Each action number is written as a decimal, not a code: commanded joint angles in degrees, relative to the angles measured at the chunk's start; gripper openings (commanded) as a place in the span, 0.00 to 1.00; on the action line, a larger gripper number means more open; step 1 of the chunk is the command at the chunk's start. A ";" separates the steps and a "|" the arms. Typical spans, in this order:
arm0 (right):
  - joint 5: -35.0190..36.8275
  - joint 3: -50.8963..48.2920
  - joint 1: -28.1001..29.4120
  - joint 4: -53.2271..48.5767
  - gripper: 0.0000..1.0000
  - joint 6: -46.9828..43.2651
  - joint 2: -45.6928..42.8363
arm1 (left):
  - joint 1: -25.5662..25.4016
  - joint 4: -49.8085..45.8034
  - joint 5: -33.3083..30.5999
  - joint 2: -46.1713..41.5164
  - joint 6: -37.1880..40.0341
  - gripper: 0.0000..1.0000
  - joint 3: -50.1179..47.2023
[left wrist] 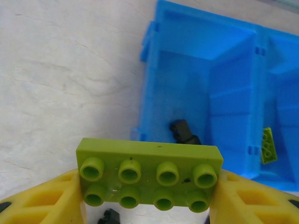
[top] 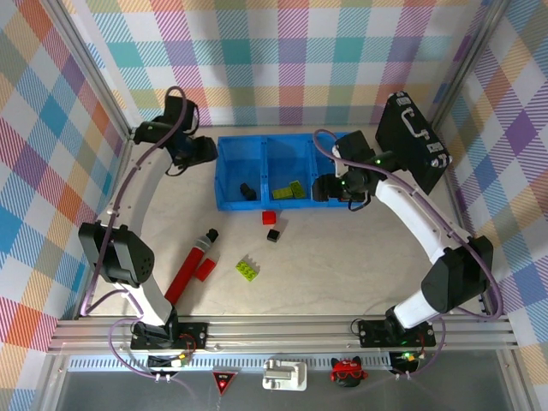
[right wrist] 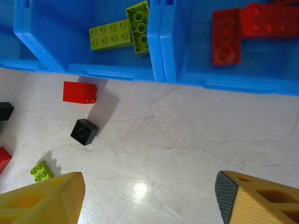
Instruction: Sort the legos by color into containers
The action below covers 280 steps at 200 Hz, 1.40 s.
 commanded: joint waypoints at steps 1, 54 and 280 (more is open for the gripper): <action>0.69 -1.21 -0.84 -0.12 0.75 -0.95 -1.52 | -3.62 -0.81 -0.56 -1.35 -1.75 0.55 2.76; 1.63 -2.49 -2.68 -0.12 0.75 -1.68 -3.52 | -12.45 2.47 -1.01 0.39 -4.57 0.56 3.91; 0.26 -4.53 -5.71 -1.61 0.76 -1.96 -8.03 | -24.18 7.63 -0.10 34.28 -6.13 0.61 25.30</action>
